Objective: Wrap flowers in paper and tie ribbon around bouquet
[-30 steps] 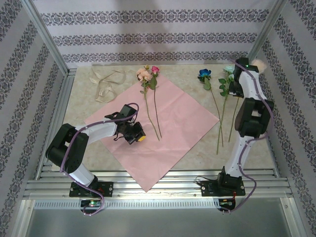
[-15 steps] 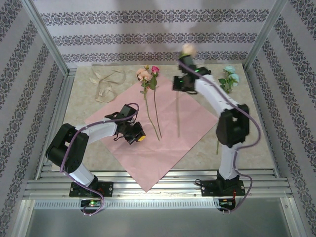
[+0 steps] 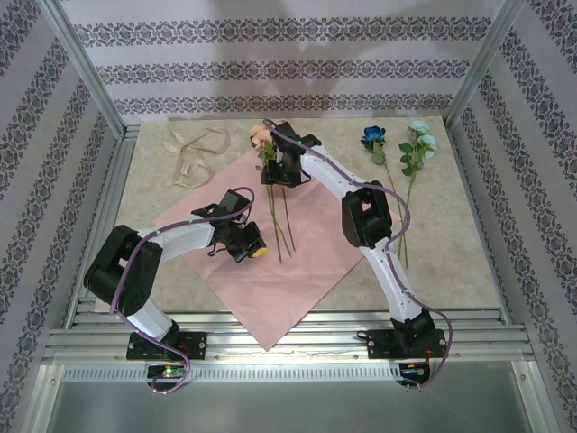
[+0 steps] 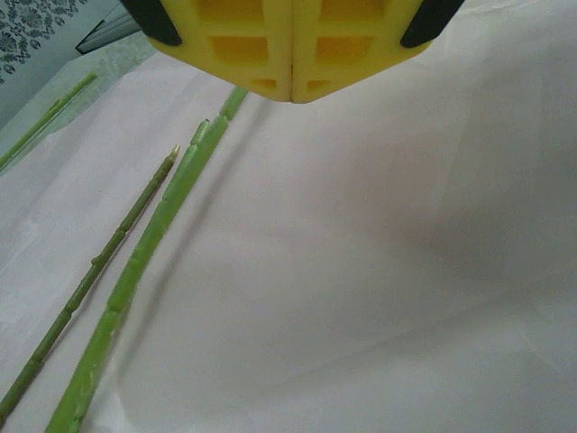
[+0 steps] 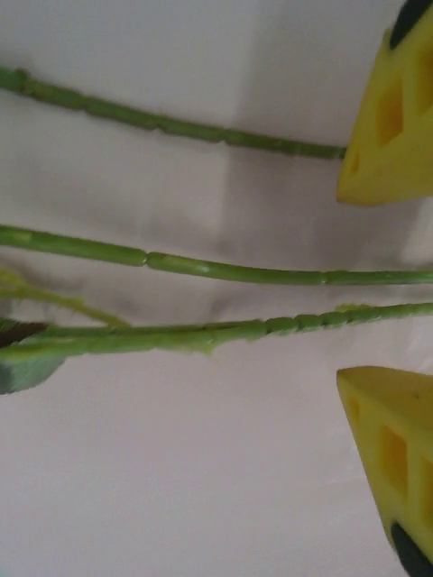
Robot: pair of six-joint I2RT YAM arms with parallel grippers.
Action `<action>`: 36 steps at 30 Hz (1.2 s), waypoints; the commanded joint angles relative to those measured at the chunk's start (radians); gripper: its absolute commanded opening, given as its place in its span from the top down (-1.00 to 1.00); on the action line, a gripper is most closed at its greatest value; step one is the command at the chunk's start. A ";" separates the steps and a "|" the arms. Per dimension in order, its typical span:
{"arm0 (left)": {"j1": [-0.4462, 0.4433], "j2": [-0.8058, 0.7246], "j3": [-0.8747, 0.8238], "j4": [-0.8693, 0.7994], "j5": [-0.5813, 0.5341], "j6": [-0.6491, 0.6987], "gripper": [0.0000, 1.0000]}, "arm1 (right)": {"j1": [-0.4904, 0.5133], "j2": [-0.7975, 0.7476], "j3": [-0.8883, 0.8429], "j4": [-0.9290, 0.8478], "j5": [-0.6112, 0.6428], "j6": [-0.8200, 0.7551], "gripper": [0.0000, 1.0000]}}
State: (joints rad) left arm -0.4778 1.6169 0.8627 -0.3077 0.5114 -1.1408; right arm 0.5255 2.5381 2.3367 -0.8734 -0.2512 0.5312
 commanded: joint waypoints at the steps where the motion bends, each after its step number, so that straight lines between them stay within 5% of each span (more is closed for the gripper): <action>1: -0.002 -0.010 0.020 -0.044 -0.020 0.022 1.00 | -0.017 -0.115 0.017 -0.063 0.024 -0.053 -0.19; 7: -0.002 -0.004 0.024 -0.044 -0.014 0.023 1.00 | -0.139 -0.394 -0.226 -0.057 0.083 -0.145 -0.26; 11: -0.001 -0.010 0.021 -0.041 -0.014 0.021 1.00 | -0.327 -0.546 -0.461 -0.033 0.093 -0.206 -0.20; 18: -0.001 -0.012 0.013 -0.018 -0.010 0.010 1.00 | -0.642 -0.566 -0.632 -0.034 0.148 -0.351 -0.01; 29: 0.000 0.004 0.007 0.010 -0.002 -0.004 1.00 | -0.685 -0.347 -0.517 -0.116 0.327 -0.374 0.09; 36: 0.001 0.004 0.008 0.003 0.000 -0.006 1.00 | -0.703 -0.242 -0.388 -0.163 0.304 -0.368 0.20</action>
State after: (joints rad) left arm -0.4778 1.6169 0.8627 -0.3126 0.5129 -1.1347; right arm -0.1684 2.2478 1.8782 -0.9810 0.0200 0.1608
